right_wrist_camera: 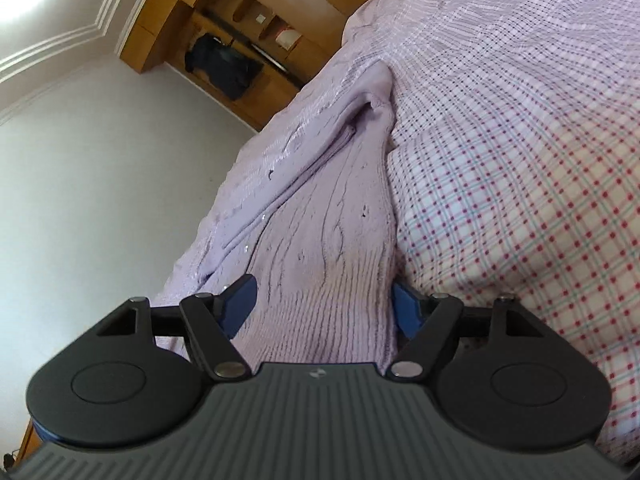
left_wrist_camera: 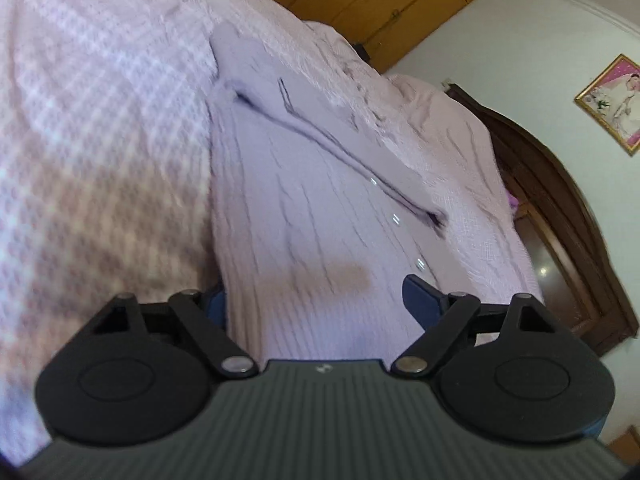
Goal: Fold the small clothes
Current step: 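Move both grippers to the end of the folded cardigan strip, then close both grippers on the end of the cardigan strip, then roll the held strip end over onto the strip with both grippers, then open both grippers to release the folded end, then grasp the folded end of the cardigan strip with both grippers, then fold the held end over the strip and open both grippers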
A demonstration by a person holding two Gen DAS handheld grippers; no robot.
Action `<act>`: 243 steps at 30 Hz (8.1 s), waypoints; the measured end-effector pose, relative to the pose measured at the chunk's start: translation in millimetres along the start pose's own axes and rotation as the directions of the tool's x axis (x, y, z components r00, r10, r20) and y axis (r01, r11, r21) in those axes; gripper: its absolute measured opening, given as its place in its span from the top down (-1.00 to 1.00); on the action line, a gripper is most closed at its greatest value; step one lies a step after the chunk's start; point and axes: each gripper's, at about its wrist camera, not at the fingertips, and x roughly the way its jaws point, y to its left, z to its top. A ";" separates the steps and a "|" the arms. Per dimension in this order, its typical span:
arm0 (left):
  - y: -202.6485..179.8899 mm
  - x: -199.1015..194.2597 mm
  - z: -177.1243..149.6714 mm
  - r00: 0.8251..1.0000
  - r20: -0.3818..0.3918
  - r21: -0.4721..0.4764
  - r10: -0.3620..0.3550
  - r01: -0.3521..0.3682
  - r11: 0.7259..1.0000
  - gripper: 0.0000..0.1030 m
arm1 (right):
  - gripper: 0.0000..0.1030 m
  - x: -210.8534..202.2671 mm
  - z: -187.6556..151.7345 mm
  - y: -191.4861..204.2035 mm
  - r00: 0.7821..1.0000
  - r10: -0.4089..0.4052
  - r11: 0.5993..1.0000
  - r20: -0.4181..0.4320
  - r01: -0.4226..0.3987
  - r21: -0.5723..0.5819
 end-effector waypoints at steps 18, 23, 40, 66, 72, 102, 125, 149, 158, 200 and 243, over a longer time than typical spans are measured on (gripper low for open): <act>18.8 -12.0 -15.9 1.000 0.023 -0.115 -0.011 0.013 0.993 0.02 | -0.54 0.3 -25.1 15.7 1.000 0.004 0.998 0.025 -0.006 0.069; 23.3 -13.5 -20.9 0.999 0.031 -0.164 0.036 -0.031 0.986 0.66 | -0.54 0.4 -22.7 11.2 0.999 0.016 0.995 0.037 -0.019 0.094; 22.7 -36.1 -17.8 0.992 0.126 -0.185 -0.016 0.039 0.982 0.76 | 0.53 -11.9 -24.2 4.5 0.995 -0.084 0.992 0.056 0.078 0.098; -7.7 -20.8 53.8 0.941 0.254 -0.102 -0.223 0.255 0.962 0.76 | 0.80 16.9 38.4 38.3 0.976 0.145 0.983 0.161 -0.161 0.090; -15.3 -7.8 91.6 0.932 0.274 -0.052 -0.238 0.261 0.964 0.76 | 0.80 40.7 79.7 58.7 0.970 0.155 0.987 0.189 -0.158 0.000; 35.8 148.3 244.1 0.908 0.407 -0.056 -0.102 0.136 0.989 0.76 | 0.78 244.3 251.5 -2.3 0.948 0.145 0.979 0.283 -0.179 0.098; -25.1 180.8 179.1 0.973 0.070 0.368 0.221 -0.231 0.900 -0.45 | -0.09 245.1 172.3 42.2 0.999 0.037 0.965 -0.006 -0.037 -0.261; 15.0 219.5 265.5 0.935 0.152 0.219 0.321 -0.348 0.911 -0.45 | -0.20 358.7 217.9 64.8 0.979 -0.185 0.946 0.088 0.202 -0.252; -0.6 167.4 220.7 0.926 0.138 0.188 0.351 -0.373 0.909 -0.46 | -0.38 270.4 184.2 62.3 0.991 -0.118 0.978 0.060 0.126 -0.165; 48.4 154.2 186.5 0.992 -0.071 -0.133 0.100 -0.109 0.985 -0.69 | -0.34 200.8 160.7 -55.8 0.997 0.061 0.974 0.048 -0.070 0.216; 54.7 -13.6 78.7 0.985 -0.115 -0.297 0.128 -0.157 0.942 0.50 | 0.63 23.6 46.4 -30.6 0.999 0.045 0.877 -0.015 -0.032 0.479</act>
